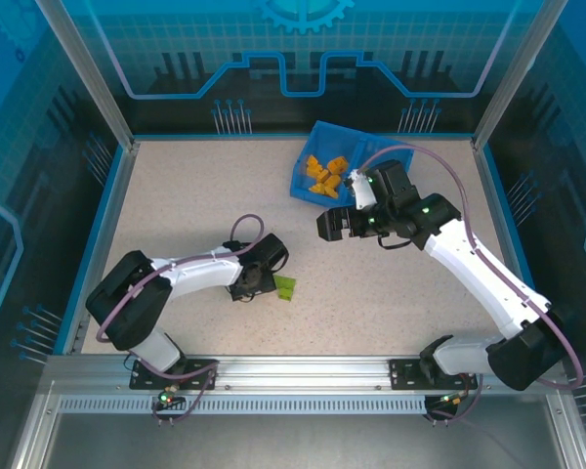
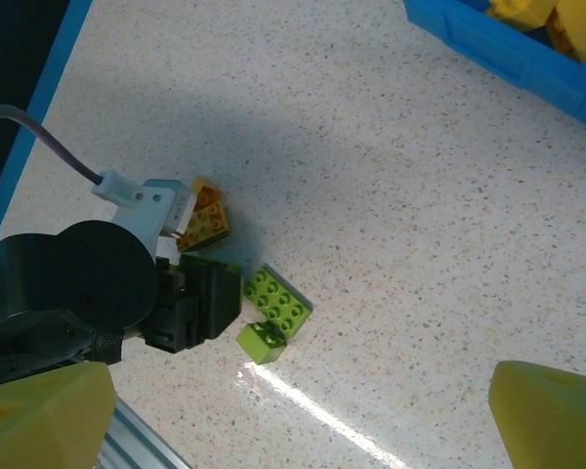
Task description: Sort the legos into containers by color
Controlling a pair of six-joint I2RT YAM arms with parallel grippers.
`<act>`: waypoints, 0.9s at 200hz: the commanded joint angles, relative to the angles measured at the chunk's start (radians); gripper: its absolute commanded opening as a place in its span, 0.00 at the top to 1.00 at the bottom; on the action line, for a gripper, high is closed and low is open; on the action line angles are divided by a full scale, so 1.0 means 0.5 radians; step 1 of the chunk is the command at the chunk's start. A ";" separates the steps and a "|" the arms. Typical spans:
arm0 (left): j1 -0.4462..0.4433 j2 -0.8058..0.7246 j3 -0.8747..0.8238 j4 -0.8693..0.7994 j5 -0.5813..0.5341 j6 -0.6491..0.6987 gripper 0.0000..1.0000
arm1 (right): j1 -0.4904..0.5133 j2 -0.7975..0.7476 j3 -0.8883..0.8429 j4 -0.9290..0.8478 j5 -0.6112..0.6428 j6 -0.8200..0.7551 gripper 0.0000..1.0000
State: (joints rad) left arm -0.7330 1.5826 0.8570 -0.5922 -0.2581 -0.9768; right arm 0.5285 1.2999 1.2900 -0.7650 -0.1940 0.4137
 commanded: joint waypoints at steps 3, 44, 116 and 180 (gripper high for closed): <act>-0.120 -0.162 0.183 0.039 0.039 0.170 0.51 | 0.004 -0.077 -0.025 0.087 -0.168 -0.044 0.02; -0.186 -0.137 0.655 0.072 -0.041 0.527 0.51 | 0.001 -0.197 -0.074 0.125 -0.105 -0.055 0.03; -0.189 0.700 1.752 0.331 -0.007 1.118 0.50 | -0.047 -0.763 -0.315 0.114 0.780 0.148 0.01; -0.130 1.731 3.006 0.220 -0.034 1.321 0.46 | -0.094 -0.991 -0.387 0.008 0.903 0.173 0.01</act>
State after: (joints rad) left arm -0.8192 2.3135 2.1548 -0.4381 -0.2581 -0.3687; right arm 0.4961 0.8181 1.0985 -0.7250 0.2043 0.4885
